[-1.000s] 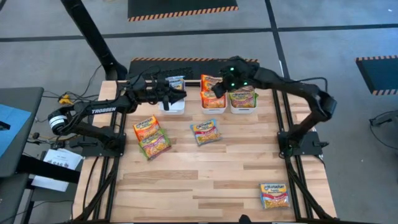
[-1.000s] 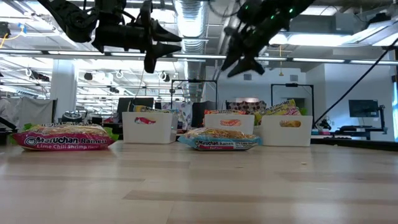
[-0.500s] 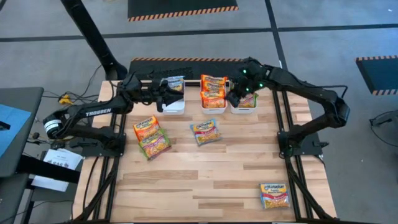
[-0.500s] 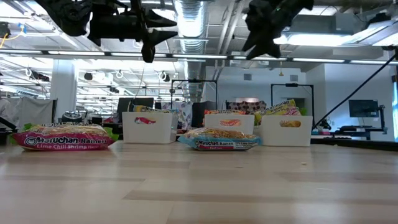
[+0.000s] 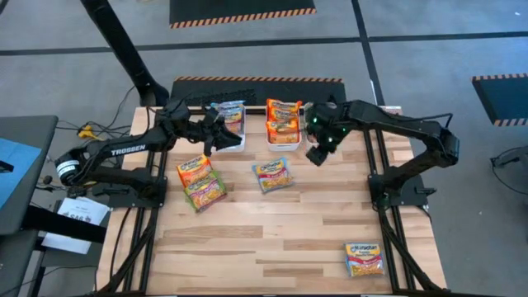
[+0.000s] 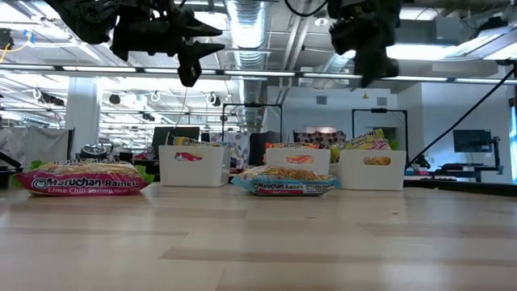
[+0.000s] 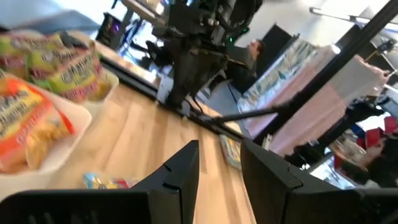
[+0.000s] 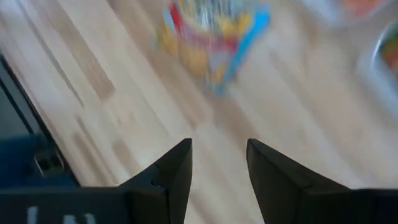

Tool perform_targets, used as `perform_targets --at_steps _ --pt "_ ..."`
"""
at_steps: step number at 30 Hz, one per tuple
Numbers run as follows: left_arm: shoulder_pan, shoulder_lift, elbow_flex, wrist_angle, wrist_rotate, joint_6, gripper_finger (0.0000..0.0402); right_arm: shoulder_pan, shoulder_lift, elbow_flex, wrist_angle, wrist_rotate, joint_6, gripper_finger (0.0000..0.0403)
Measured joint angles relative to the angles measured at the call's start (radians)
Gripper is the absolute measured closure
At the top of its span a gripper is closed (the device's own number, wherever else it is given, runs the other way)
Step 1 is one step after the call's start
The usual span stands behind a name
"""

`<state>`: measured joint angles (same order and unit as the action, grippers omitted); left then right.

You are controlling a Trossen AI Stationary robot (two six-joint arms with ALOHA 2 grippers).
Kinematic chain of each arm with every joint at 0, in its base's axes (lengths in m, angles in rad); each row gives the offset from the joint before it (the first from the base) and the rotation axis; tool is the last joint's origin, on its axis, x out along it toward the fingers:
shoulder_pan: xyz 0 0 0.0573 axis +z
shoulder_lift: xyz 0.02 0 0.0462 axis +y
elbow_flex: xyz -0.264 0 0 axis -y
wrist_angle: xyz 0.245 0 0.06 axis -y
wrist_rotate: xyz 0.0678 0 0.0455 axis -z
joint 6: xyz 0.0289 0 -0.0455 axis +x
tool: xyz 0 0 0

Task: Sort Maruchan noodles
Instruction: Put the blue noodle pack into the left white bin

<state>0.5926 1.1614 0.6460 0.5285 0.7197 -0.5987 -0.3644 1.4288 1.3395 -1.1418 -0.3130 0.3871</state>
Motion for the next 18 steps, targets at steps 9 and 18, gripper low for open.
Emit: perform_targets --at_steps 9,18 --pt "0.0 0.0 0.0 -0.025 0.029 0.01 0.0297 0.214 -0.001 -0.001 -0.261 -0.002 0.181 0.0163" --pt "0.0 0.0 0.0 -0.025 0.072 0.011 0.0297 0.479 -0.001 -0.058 -0.283 -0.002 0.603 0.0145"
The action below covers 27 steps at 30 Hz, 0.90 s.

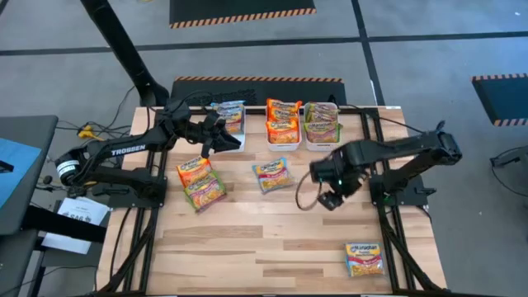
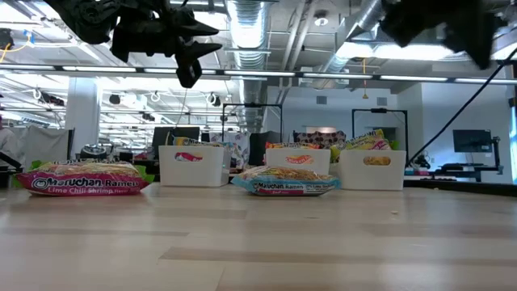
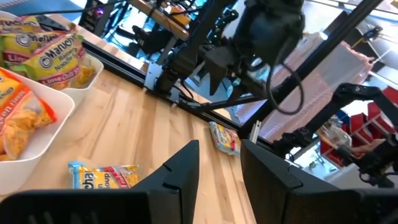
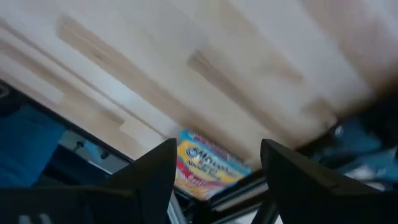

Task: Sort Maruchan noodles
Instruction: Put the blue noodle pack into the left white bin

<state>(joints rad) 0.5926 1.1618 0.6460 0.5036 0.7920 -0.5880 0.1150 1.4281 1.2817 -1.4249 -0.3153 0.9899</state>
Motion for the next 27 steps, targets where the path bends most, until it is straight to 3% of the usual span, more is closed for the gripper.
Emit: perform_targets --at_steps 8,20,27 --pt "0.0 0.0 0.0 -0.001 0.015 0.001 0.0297 0.193 0.0 -0.034 0.047 0.0 0.33 0.0145" --pt "-0.001 0.0 0.0 -0.084 0.015 0.037 0.0297 0.378 0.0 -0.163 0.264 0.0 0.544 0.0145" --pt "-0.001 0.0 0.0 -0.089 0.015 0.041 0.0297 0.425 0.0 -0.241 0.367 0.0 0.609 0.0145"
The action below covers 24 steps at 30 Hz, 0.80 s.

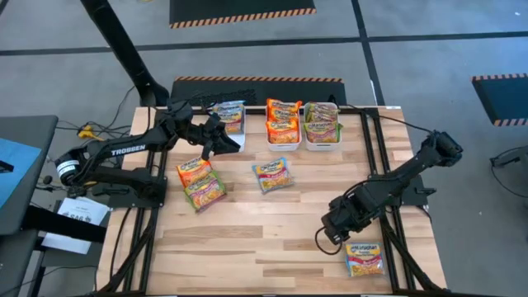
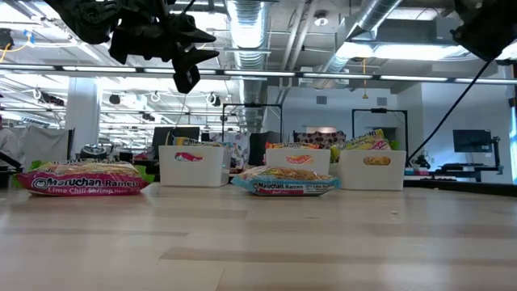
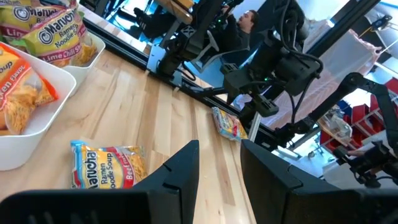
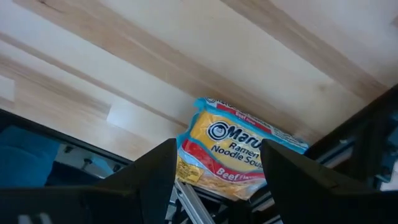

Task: Sort Maruchan noodles
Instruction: Put the blue noodle pack into the left white bin

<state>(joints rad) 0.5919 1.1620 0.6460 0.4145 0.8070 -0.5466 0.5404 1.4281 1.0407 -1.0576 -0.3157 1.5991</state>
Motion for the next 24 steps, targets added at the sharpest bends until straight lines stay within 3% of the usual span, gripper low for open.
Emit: perform_targets --at_steps 17,24 --pt "0.0 0.0 0.0 -0.009 -0.002 -0.007 0.0297 0.024 0.006 -0.135 0.201 -0.009 0.009 0.0145" --pt "0.0 0.0 0.0 -0.015 -0.004 -0.007 0.0297 0.043 0.127 -0.134 0.252 -0.116 -0.048 0.0145"
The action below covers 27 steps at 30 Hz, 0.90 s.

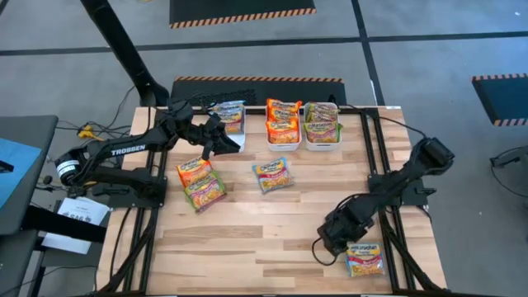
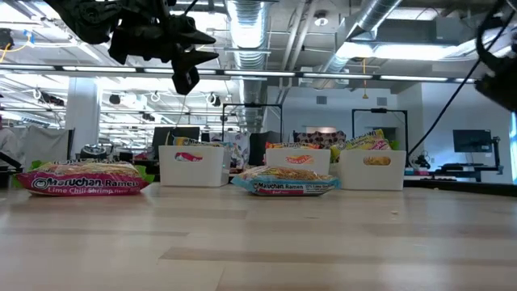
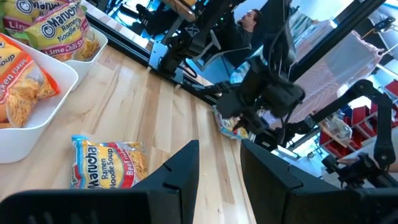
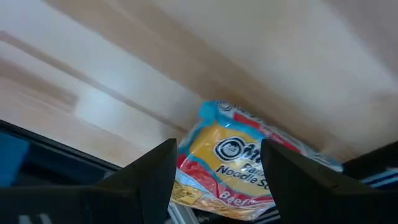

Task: Sort Maruchan noodles
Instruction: Put the blue noodle pack into the left white bin

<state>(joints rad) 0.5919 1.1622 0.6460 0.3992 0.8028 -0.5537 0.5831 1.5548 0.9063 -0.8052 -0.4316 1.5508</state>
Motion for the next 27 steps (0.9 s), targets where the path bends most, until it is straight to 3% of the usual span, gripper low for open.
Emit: perform_targets --at_steps 11,18,21,27 --pt "0.0 0.0 0.0 -0.014 -0.005 0.011 0.0297 0.0 0.181 0.051 -0.001 -0.018 -0.067 0.0145" --pt "0.0 0.0 0.0 -0.038 -0.005 0.011 0.0297 0.004 0.248 0.052 0.01 -0.084 -0.067 0.0159" --pt "0.0 0.0 0.0 -0.054 -0.005 0.011 0.0297 0.004 0.253 0.052 0.009 -0.11 -0.067 0.0205" --pt "0.0 0.0 0.0 -0.053 -0.005 0.016 0.0297 0.004 0.252 0.052 0.009 -0.149 -0.066 0.0355"
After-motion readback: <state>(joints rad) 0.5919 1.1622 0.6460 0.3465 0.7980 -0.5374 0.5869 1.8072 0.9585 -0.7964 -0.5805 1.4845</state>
